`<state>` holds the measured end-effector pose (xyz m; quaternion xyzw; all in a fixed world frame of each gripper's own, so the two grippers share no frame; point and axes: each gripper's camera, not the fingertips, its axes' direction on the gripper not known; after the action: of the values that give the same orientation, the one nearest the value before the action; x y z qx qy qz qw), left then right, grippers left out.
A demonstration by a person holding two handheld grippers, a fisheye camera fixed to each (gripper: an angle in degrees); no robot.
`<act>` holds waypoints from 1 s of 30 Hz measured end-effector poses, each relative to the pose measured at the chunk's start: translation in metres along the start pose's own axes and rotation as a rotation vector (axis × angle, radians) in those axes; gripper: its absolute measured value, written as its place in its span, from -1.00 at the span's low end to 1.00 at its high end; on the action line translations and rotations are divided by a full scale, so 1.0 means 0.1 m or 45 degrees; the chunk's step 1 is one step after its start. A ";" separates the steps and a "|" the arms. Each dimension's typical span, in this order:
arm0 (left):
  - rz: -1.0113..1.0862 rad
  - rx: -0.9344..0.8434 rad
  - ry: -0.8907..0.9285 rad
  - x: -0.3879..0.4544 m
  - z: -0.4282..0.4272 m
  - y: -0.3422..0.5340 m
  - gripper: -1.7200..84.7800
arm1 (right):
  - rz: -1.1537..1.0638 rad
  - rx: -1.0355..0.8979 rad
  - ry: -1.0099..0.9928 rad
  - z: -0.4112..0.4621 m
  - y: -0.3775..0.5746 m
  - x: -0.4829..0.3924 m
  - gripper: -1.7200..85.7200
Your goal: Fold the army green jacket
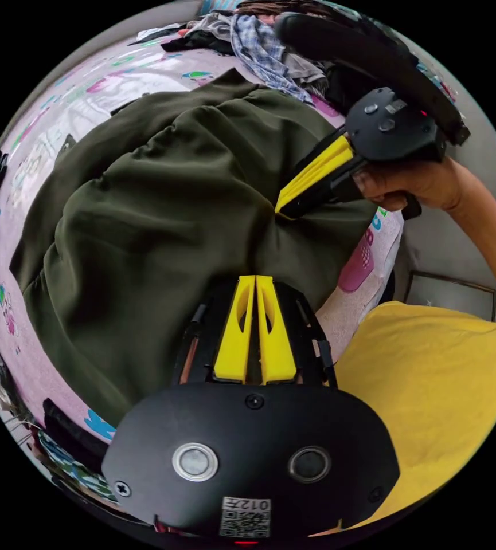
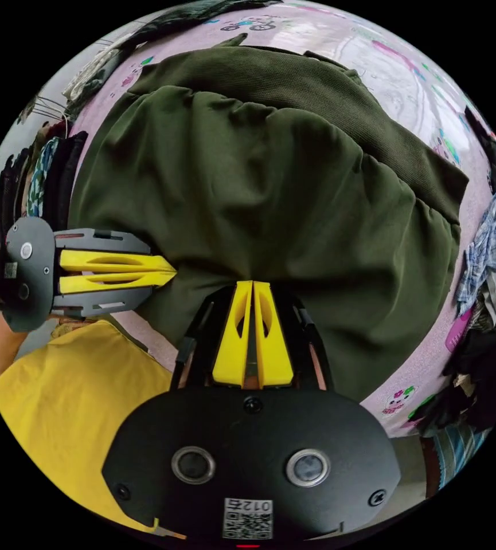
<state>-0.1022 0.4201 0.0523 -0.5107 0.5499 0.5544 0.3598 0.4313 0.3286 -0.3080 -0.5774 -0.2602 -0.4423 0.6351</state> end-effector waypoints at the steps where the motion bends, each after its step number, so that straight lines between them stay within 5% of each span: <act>1: -0.002 -0.032 0.045 -0.04 0.01 -0.07 -0.94 | -0.001 0.006 0.007 -0.01 0.01 -0.01 -0.94; 8: -0.158 0.106 0.191 -0.38 -0.32 -0.14 -0.93 | -0.009 0.111 -0.199 -0.40 0.24 0.27 -0.94; 12: 0.041 0.323 -0.235 -0.55 -1.00 -0.17 -0.86 | -0.288 0.411 0.100 -1.03 0.38 0.45 -0.87; 16: 0.296 0.123 -0.569 -0.85 -1.11 -0.43 -0.78 | -0.474 0.339 0.268 -1.29 0.08 0.65 -0.72; 30: 0.513 -0.276 -0.113 -1.50 -1.00 -1.23 -0.79 | -0.785 0.059 0.011 -1.31 -0.88 0.96 -0.83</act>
<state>0.0657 0.3634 0.1799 -0.4013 0.5617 0.6928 0.2087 0.3775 0.1827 -0.2085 -0.4546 -0.4307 -0.6104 0.4850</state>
